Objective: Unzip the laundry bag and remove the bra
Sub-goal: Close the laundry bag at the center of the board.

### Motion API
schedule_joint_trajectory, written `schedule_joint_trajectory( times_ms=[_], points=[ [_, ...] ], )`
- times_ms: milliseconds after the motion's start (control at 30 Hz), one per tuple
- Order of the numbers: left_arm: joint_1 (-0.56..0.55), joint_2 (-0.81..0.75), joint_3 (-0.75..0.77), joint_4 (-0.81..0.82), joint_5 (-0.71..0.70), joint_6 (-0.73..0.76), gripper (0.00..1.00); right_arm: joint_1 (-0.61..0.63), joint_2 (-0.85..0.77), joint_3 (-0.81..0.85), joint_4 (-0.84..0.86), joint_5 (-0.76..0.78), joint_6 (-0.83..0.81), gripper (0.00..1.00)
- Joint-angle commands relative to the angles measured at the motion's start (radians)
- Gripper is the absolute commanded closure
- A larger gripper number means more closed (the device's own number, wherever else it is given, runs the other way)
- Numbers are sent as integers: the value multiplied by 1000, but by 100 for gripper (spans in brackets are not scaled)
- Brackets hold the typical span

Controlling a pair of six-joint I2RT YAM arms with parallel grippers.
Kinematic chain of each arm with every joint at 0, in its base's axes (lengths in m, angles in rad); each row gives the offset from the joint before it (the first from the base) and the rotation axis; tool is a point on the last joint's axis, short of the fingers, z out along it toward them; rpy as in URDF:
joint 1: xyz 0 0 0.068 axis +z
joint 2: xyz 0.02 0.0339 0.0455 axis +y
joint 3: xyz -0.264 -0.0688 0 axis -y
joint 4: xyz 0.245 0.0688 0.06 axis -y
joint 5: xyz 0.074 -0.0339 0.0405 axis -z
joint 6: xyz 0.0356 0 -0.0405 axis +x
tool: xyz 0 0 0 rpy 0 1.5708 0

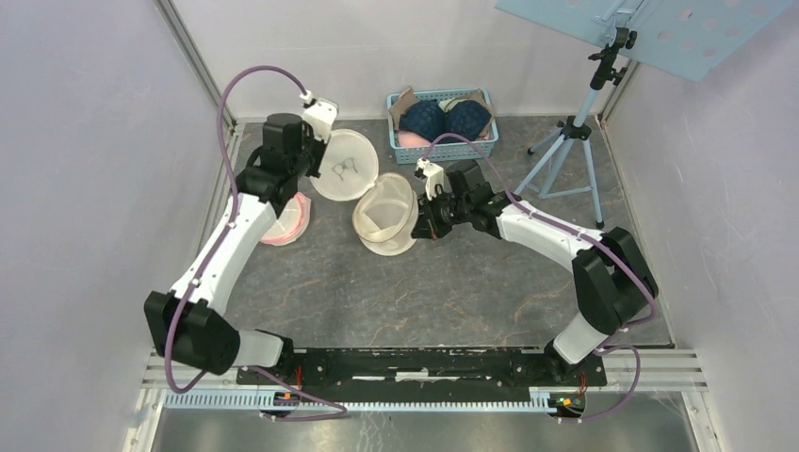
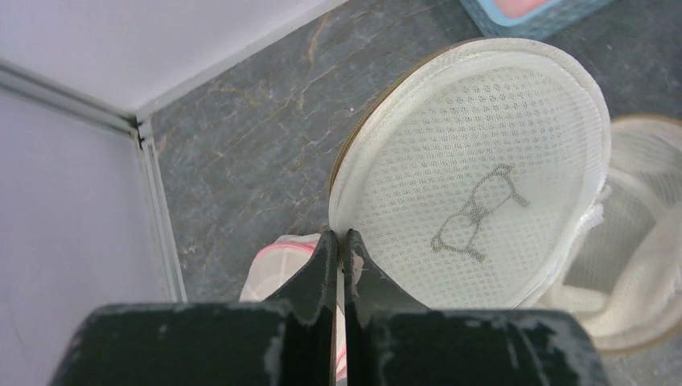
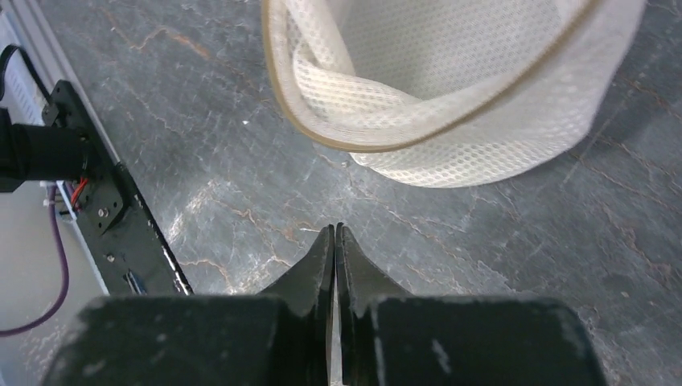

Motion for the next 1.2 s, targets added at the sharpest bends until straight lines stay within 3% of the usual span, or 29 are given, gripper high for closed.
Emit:
schedule_joint_trajectory(
  times_ms=[0, 233, 300, 467, 733, 867, 1000, 1100, 1167],
  points=[
    [-75, -58, -68, 28, -75, 166, 98, -3, -13, -10, 73, -110, -2, 87],
    [-109, -136, -165, 123, -67, 251, 98, -62, -38, 50, 137, -226, -148, 33],
    [-117, -153, -181, 145, -43, 280, 98, -92, -54, 82, 189, -265, -248, 26],
    [-137, -171, -205, 186, -5, 334, 98, -100, -6, 209, 252, -344, -502, 14],
    [-156, -192, -205, 215, 33, 328, 98, -78, 234, 509, 286, -445, -434, 5],
    [-164, -215, -208, 215, 66, 316, 98, -48, 284, 542, 302, -457, -416, 7],
    [-169, -238, -210, 206, 114, 292, 98, -34, 314, 551, 317, -441, -381, 23],
    [-169, -263, -212, 168, 189, 274, 98, -35, 323, 555, 321, -445, -370, 52],
    [-169, -274, -201, 114, 256, 245, 97, -38, 321, 544, 337, -471, -365, 82]
  ],
)
